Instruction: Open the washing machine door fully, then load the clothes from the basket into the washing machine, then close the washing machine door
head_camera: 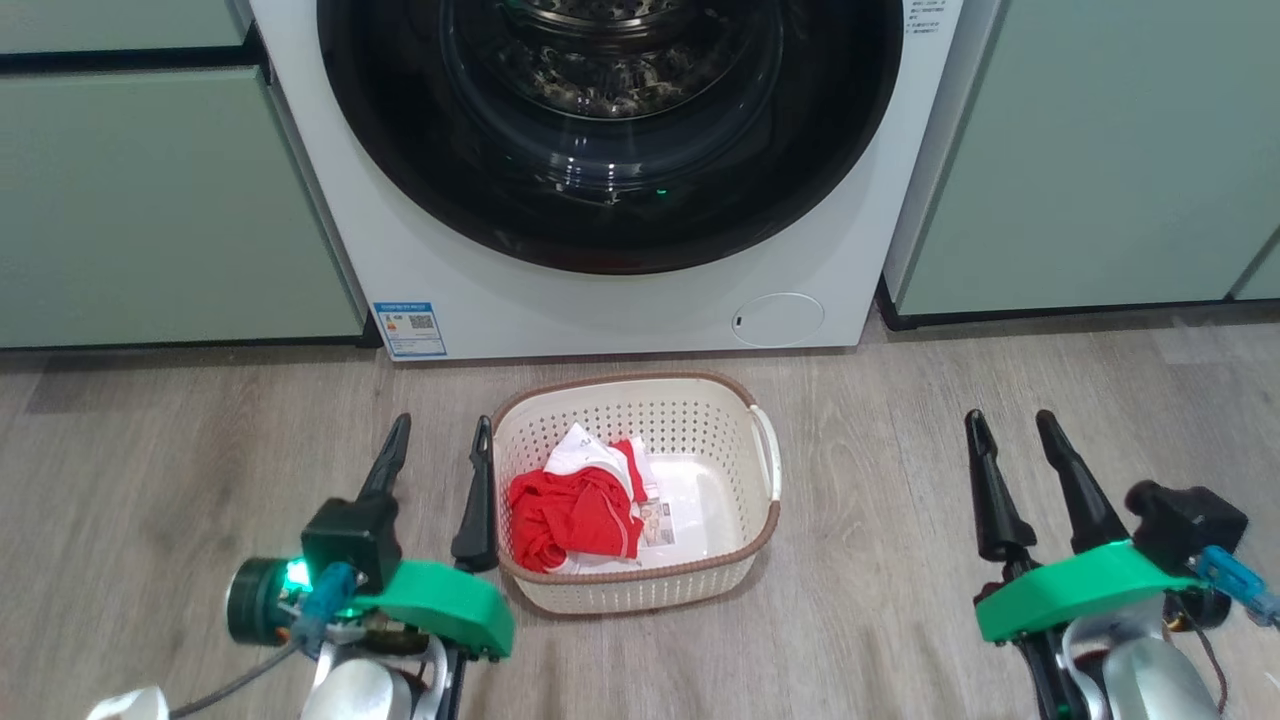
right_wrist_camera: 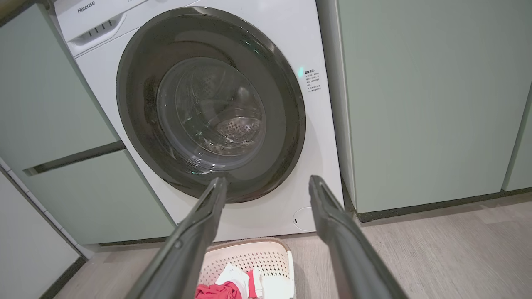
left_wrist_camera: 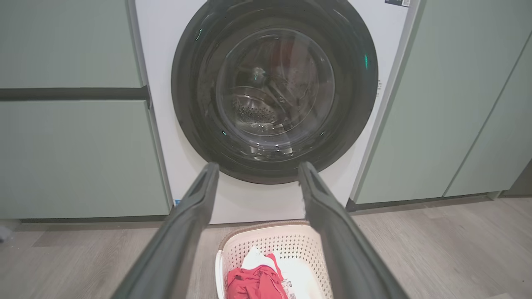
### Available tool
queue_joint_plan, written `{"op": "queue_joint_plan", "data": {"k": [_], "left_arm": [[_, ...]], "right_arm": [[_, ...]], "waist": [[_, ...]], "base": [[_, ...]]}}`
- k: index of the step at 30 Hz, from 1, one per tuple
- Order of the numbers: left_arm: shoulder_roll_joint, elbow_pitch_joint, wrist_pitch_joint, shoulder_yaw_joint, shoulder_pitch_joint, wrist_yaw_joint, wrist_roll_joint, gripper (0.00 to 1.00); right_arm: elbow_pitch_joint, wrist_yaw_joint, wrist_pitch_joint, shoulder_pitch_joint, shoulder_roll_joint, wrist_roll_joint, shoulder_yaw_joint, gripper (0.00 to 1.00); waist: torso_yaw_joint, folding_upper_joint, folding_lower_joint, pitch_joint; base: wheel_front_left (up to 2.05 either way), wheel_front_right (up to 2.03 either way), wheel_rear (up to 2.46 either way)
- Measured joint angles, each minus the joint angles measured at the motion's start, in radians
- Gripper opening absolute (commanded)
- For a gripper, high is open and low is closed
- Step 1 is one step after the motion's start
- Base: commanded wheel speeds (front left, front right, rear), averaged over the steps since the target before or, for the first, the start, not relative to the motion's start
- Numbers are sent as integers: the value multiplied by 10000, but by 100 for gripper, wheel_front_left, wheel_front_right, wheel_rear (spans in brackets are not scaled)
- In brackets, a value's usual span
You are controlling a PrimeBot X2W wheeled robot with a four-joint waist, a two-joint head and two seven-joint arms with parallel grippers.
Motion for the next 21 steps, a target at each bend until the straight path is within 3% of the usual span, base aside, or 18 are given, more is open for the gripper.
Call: {"op": "queue_joint_plan", "data": {"k": [9,16,21], "left_arm": [[-81,328,-282,0,3,-35,644,100],[-163,999,-454,167,190,-349,966,100],[-188,1126,-454,391,187,-543,1043,100]], "right_arm": [[272,0,-199,-22,0,-943,-27,100],[464,0,-453,-173,-6,-1655,-77,100],[610,0,-495,-220,-6,-1547,-73,100]], "waist": [[-16,0,0,-37],[-49,0,0,-91],[-41,0,0,-93]], "base": [[0,0,0],[0,0,0],[0,0,0]]}}
